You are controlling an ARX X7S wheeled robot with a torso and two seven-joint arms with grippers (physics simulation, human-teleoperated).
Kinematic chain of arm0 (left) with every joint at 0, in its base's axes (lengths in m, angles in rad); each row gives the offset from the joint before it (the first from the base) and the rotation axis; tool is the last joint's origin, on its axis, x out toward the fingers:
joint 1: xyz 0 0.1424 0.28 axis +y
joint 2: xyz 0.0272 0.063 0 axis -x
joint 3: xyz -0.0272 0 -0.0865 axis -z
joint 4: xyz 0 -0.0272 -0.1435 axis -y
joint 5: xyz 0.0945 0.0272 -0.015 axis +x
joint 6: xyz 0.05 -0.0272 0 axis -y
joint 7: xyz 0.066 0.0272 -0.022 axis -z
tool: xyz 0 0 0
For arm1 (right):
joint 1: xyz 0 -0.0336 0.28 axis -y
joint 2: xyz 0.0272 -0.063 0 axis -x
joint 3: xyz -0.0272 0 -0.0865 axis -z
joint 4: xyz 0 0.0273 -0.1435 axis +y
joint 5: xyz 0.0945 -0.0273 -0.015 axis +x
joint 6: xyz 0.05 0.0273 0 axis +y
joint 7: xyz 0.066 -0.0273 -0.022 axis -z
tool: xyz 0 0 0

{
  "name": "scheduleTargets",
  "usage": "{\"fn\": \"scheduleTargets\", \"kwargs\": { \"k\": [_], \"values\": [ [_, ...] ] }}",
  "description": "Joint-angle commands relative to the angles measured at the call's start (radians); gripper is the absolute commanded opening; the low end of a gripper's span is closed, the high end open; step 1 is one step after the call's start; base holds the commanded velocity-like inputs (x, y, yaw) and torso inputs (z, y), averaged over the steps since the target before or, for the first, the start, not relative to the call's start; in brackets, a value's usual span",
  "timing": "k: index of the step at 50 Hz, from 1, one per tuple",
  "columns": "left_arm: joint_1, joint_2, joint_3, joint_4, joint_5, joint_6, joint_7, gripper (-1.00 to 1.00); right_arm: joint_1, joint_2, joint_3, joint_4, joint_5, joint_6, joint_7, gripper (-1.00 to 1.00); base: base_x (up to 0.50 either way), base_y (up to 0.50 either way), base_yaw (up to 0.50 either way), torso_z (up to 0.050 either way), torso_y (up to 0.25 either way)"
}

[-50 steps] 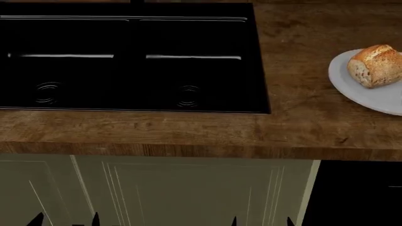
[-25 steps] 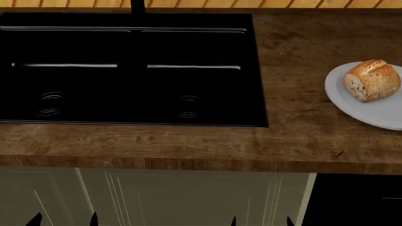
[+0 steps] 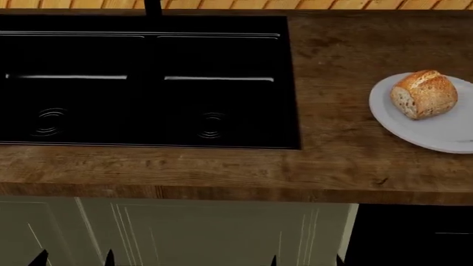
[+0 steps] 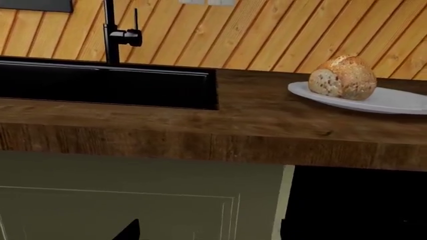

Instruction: Place all breads on the cutting board.

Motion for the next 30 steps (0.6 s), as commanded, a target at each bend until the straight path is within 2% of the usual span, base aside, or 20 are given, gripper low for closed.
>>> {"fn": "scheduleTargets", "kwargs": {
  "k": [1, 30],
  "values": [
    [0.006, -0.009, 0.014, 0.007, -0.01, 0.013, -0.011, 1.0, -0.002, 0.013, -0.011, -0.004, 0.008, -0.002, 0.015, 1.0, 0.0, -0.47, 0.0, 0.0, 0.0],
    [-0.001, -0.029, 0.044, -0.008, -0.016, 0.036, -0.037, 1.0, 0.004, 0.033, -0.035, 0.007, 0.028, -0.014, 0.039, 1.0, 0.0, -0.49, 0.0, 0.0, 0.0]
  ]
}}
